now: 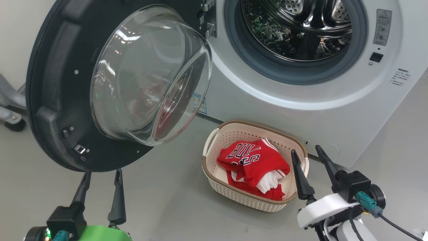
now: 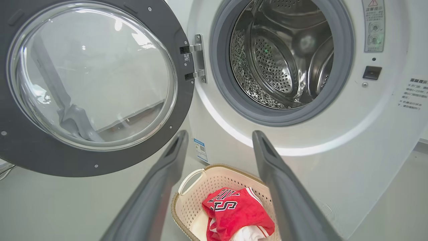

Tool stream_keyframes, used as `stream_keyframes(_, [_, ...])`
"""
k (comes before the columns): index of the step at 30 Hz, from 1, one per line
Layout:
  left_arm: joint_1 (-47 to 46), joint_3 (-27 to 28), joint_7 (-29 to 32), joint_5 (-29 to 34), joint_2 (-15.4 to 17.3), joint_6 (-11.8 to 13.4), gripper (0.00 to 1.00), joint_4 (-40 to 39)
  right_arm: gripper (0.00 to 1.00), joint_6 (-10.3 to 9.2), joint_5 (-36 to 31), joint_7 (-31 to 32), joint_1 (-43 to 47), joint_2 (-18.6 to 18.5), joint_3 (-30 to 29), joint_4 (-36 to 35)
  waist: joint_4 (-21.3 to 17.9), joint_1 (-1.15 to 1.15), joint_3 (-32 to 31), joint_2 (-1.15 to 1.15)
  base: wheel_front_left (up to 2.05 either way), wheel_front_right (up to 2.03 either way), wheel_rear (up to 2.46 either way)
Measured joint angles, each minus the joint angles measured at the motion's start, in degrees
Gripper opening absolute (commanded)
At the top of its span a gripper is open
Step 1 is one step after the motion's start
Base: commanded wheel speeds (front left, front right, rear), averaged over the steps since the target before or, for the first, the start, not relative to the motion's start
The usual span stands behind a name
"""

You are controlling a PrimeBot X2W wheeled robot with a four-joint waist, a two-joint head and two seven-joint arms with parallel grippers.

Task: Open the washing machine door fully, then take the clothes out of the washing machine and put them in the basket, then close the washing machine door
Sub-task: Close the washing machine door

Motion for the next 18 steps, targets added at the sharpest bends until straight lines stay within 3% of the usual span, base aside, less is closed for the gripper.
stream_keyframes(18, [0.0,0.5,-0.5,-0.1,0.0,0.2,1.00,-0.2,1.00,0.00,0.0,0.5,0.0,0.2,0.8,0.0,0.7,0.00,0.4,0.00,0.00,0.00,0.00])
